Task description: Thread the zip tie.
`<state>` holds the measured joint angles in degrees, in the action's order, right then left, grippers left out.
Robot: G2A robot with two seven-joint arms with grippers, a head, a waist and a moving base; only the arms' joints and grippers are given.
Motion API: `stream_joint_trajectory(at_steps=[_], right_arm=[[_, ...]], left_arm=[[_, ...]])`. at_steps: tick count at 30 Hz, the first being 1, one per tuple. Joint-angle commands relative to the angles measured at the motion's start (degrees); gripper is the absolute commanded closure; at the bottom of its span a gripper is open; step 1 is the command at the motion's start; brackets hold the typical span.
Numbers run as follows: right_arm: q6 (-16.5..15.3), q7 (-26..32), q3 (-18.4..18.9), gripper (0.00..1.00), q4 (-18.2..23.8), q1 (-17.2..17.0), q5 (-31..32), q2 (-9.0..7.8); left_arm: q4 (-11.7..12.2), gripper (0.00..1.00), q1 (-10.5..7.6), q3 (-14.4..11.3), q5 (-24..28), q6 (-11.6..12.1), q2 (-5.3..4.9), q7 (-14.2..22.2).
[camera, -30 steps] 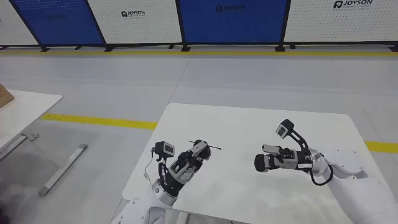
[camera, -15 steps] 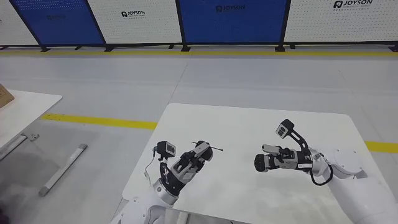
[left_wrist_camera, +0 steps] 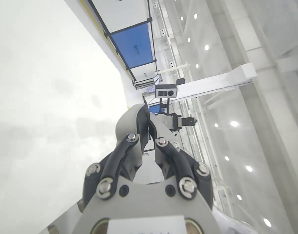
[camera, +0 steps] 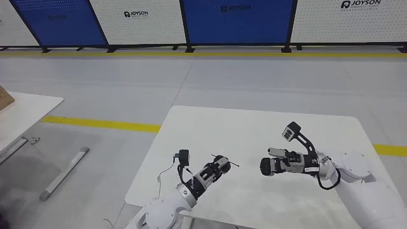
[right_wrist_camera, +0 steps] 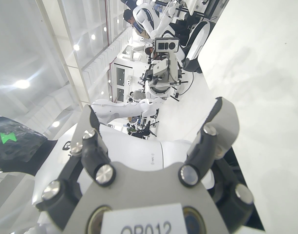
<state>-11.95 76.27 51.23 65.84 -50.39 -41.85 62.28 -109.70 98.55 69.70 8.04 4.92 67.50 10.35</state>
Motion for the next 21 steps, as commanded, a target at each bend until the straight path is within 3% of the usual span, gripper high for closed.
stream_joint_trajectory(at_steps=[1, 18, 21], right_arm=[[0.0, 0.0, 0.0, 0.00, 0.0, 0.0, 0.0, 0.00], [0.0, 0.0, 0.0, 0.00, 0.0, 0.0, 0.0, 0.00], [0.0, 0.0, 0.0, 0.00, 0.0, 0.0, 0.0, 0.00]], left_arm=[[0.2, 1.00, -0.10, -0.6, 0.7, 0.1, 0.12, -0.5], [0.4, 1.00, -0.96, -2.1, -1.4, -0.3, 0.16, -0.4], [0.0, 1.00, -0.91, -1.8, 3.6, -1.8, 0.31, -0.3]])
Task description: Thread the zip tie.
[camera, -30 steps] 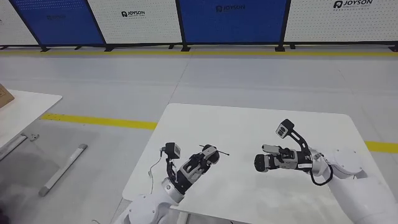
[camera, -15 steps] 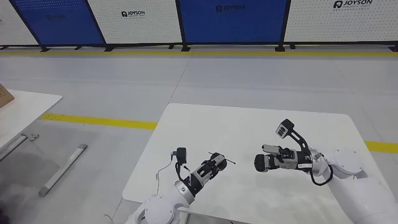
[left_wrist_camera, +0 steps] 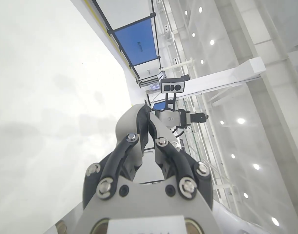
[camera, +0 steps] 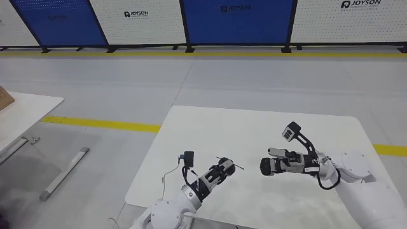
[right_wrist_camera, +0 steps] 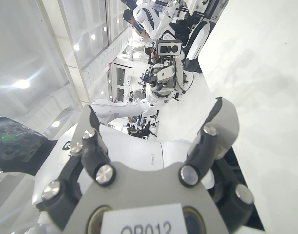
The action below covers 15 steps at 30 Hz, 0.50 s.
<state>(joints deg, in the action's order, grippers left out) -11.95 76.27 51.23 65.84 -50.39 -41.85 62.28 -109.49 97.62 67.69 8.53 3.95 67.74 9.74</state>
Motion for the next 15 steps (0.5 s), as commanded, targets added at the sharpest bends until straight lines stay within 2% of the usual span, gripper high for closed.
stream_joint_trajectory(at_steps=[1, 11, 15], right_arm=[[0.0, 0.0, 0.0, 0.00, 0.0, 0.0, 0.0, 0.00], [0.0, 0.0, 0.0, 0.00, 0.0, 0.0, 0.0, 0.00], [0.0, 0.0, 0.0, 0.00, 0.0, 0.0, 0.0, 0.00]], left_arm=[[-0.2, 1.00, 0.02, 0.2, 3.1, -0.9, 0.07, 0.4], [-0.3, 1.00, -0.23, 0.0, 3.6, -0.5, 0.13, 0.2], [-1.8, 1.00, 0.41, 0.5, 7.0, 2.7, 0.21, 0.1]])
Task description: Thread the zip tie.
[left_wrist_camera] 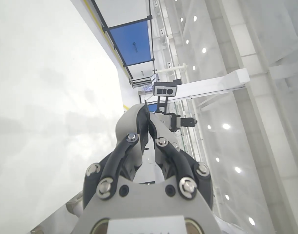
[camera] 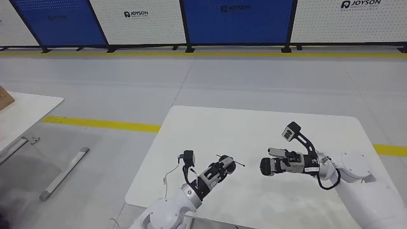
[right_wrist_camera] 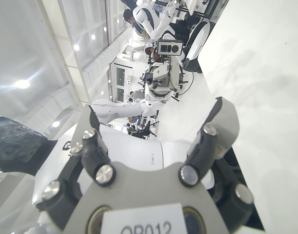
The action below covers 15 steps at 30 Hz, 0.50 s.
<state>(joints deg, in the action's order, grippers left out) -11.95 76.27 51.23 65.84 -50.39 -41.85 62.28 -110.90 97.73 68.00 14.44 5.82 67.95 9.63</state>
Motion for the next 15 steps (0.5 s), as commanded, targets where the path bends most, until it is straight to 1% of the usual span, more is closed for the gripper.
stream_joint_trajectory(at_steps=[1, 4, 5, 7, 8, 9, 10, 12, 15], right_arm=[[0.0, 0.0, 0.0, 0.00, 0.0, 0.0, 0.0, 0.00], [0.0, 0.0, 0.0, 0.00, 0.0, 0.0, 0.0, 0.00], [0.0, 0.0, 0.0, 0.00, 0.0, 0.0, 0.0, 0.00], [0.0, 0.0, 0.0, 0.00, 0.0, 0.0, 0.0, 0.00], [0.0, 0.0, 0.0, 0.00, 0.0, 0.0, 0.0, 0.00], [0.0, 0.0, 0.0, 0.00, 0.0, 0.0, 0.0, 0.00], [0.0, 0.0, 0.0, 0.00, 0.0, 0.0, 0.0, 0.00], [0.0, 0.0, 0.0, 0.00, 0.0, 0.0, 0.0, 0.00], [0.0, 0.0, 0.0, 0.00, 0.0, 0.0, 0.0, 0.00]], left_arm=[[-1.4, 1.00, 0.73, 0.6, 3.2, 2.0, -0.01, 0.8], [-4.0, 1.00, 2.36, 2.0, 5.9, 5.2, -0.22, 2.8], [-5.6, 1.00, 3.42, 2.8, 7.0, 6.8, -0.36, 3.9], [-7.8, 1.00, 5.24, 4.1, 8.7, 9.2, -0.53, 4.6], [-9.5, 1.00, 6.41, 5.0, 10.1, 11.2, -0.63, 5.4], [-10.6, 1.00, 7.33, 5.7, 11.3, 12.9, -0.67, 5.5], [-11.5, 1.00, 8.14, 6.3, 12.2, 13.7, -0.72, 5.8], [-13.8, 1.00, 9.34, 8.2, 14.1, 13.7, -0.67, 5.5], [-14.3, 1.00, 10.23, 9.1, 15.0, 13.7, -0.65, 6.7]])
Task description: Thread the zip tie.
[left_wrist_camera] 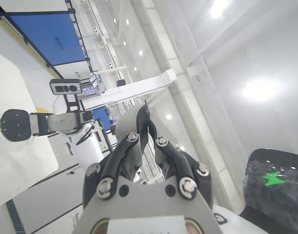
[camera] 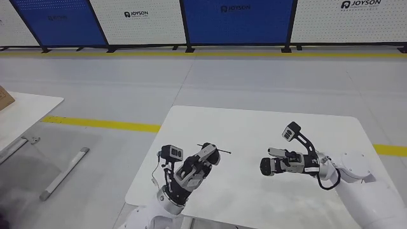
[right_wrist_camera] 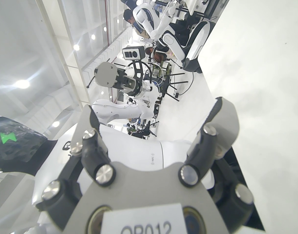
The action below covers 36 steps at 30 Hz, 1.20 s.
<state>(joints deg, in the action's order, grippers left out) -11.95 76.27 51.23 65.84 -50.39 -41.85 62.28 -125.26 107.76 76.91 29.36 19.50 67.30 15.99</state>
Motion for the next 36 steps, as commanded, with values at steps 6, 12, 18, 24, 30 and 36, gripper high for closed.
stream_joint_trajectory(at_steps=[6, 12, 18, 24, 30, 36], right_arm=[[0.0, 0.0, 0.0, 0.00, 0.0, 0.0, 0.0, 0.00], [0.0, 0.0, 0.0, 0.00, 0.0, 0.0, 0.0, 0.00], [0.0, 0.0, 0.0, 0.00, 0.0, 0.0, 0.0, 0.00], [0.0, 0.0, 0.0, 0.00, 0.0, 0.0, 0.0, 0.00], [0.0, 0.0, 0.0, 0.00, 0.0, 0.0, 0.0, 0.00], [0.0, 0.0, 0.0, 0.00, 0.0, 0.0, 0.0, 0.00]], left_arm=[[0.1, 1.00, 0.20, 0.2, 0.1, 0.0, 0.01, 0.4], [1.4, 1.00, -1.12, -0.5, -4.3, -2.1, 0.14, -2.6], [5.7, 1.00, -3.75, -4.2, -13.3, -5.9, 0.51, -6.8], [12.4, 1.00, -7.04, -8.5, -18.8, -8.7, 1.03, -9.2], [15.6, 1.00, -8.51, -11.0, -22.8, -10.2, 1.13, -8.0], [15.6, 1.00, -8.51, -11.0, -22.8, -10.2, 1.13, -8.0]])
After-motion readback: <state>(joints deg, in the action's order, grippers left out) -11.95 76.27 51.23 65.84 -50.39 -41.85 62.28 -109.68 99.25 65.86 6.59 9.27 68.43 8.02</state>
